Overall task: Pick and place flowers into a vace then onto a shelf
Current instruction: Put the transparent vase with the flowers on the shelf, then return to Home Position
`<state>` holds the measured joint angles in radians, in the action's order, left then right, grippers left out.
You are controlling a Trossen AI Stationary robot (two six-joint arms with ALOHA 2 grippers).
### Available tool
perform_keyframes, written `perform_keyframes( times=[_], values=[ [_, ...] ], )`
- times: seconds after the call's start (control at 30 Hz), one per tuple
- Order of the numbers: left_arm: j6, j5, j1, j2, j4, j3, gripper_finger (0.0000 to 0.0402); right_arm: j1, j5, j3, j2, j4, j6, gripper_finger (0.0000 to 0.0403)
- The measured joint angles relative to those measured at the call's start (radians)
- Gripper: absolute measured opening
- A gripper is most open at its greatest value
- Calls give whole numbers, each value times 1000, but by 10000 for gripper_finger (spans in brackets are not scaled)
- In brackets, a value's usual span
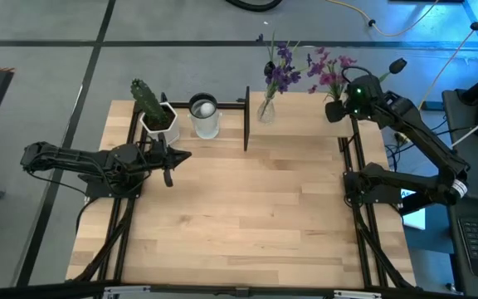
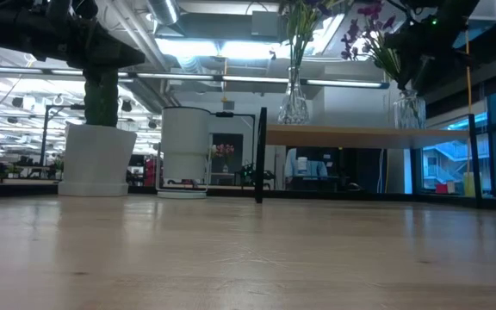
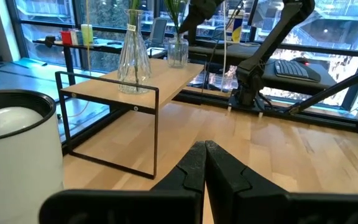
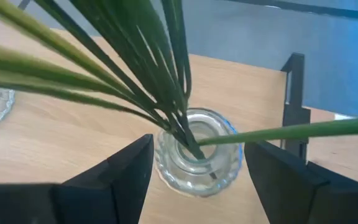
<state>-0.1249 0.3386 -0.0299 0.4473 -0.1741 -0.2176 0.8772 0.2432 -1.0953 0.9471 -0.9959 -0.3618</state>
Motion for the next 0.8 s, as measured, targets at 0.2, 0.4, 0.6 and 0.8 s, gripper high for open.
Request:
perform_keyframes(
  times=[0.2, 0.4, 0.6, 0.8],
  values=[
    [-1, 0, 0, 0, 0, 0, 4, 0, -5, -35, 0, -89, -19, 252],
    [-2, 0, 0, 0, 0, 0, 4, 0, -67, -35, -2, -166, -50, 252],
    [-3, 0, 0, 0, 0, 0, 4, -23, -113, -35, -29, -160, -66, 252],
    [-29, 0, 0, 0, -1, 0, 4, -82, -202, -36, -59, -172, -97, 252]
  ],
)
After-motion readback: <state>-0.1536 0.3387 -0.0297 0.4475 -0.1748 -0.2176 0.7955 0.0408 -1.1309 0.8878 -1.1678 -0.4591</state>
